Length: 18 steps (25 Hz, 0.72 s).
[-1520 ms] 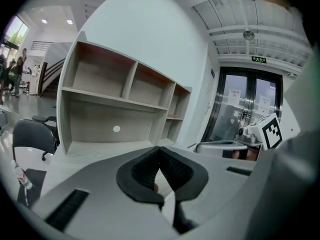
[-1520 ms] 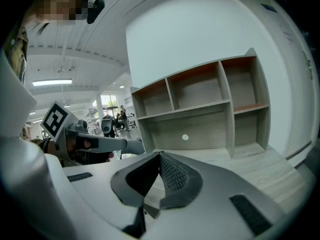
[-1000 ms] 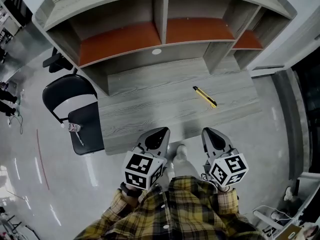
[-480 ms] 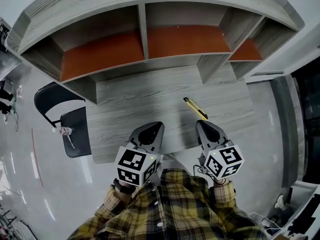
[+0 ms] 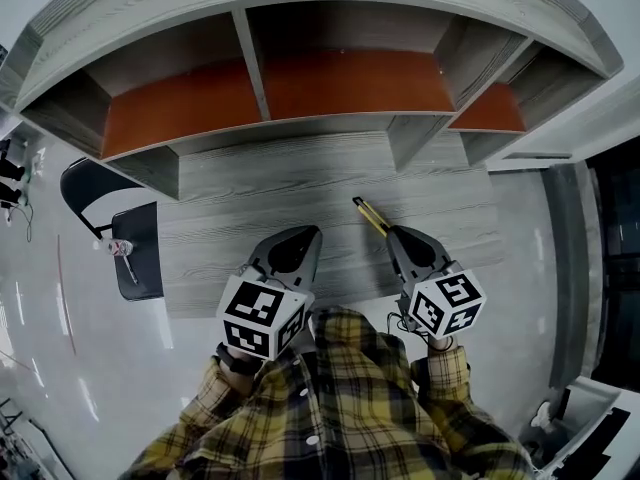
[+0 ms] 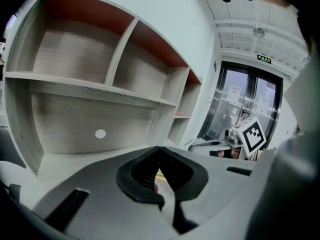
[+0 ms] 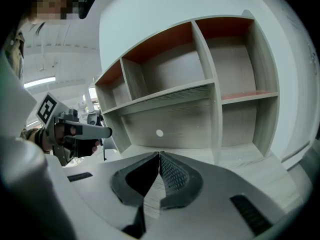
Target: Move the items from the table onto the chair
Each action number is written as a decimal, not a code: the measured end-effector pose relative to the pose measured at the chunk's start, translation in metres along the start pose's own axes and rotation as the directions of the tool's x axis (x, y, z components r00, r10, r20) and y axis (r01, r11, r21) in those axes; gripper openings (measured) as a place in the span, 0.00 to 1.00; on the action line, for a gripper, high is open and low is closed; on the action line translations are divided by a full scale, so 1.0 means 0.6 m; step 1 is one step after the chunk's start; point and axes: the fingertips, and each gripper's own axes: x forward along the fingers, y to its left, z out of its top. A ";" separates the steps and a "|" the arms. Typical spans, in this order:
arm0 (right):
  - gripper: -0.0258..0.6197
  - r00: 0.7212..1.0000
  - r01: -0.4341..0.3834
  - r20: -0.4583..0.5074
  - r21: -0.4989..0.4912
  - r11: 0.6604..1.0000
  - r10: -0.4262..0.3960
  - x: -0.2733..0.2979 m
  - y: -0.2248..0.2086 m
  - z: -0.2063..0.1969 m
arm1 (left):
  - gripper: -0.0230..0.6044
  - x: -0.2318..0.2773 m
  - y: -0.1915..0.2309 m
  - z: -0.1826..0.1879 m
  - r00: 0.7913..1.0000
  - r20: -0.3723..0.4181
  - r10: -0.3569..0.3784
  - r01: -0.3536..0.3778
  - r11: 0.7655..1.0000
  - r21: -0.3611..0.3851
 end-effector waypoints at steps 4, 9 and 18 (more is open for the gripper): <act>0.07 0.999 -0.011 -0.031 -0.029 1.000 0.010 0.018 -0.017 -0.018 | 0.04 0.001 0.009 -0.001 1.000 -0.010 0.011 -0.011 1.000 -0.003; 0.08 0.998 -0.046 -0.048 -0.006 0.999 0.046 0.041 -0.026 -0.034 | 0.04 -0.010 0.024 -0.003 0.999 -0.013 0.043 -0.043 0.999 -0.008; 0.27 0.975 -0.093 -0.208 -0.053 0.994 0.080 0.079 -0.058 -0.109 | 0.04 -0.046 0.056 -0.032 0.991 -0.046 0.125 -0.126 0.992 -0.029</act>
